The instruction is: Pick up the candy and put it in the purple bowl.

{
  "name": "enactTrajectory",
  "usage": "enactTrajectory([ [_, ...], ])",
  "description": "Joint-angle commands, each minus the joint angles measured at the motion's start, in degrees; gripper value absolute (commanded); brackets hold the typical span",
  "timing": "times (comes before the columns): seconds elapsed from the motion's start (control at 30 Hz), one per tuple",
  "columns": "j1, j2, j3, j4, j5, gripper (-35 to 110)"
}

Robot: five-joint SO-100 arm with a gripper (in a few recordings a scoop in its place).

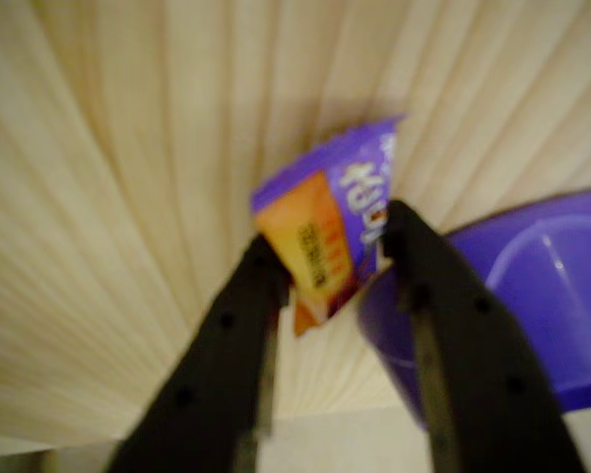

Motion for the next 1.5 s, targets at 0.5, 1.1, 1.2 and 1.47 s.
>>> enactTrajectory([
  [0.5,0.62,20.92,-8.96,13.54,3.87,0],
  [1.1,13.45,-1.93,-26.1,6.68,3.16,0],
  [1.2,14.85,-3.78,-26.28,6.24,3.16,1],
  [1.47,17.14,-3.43,-26.63,5.89,4.39,23],
])
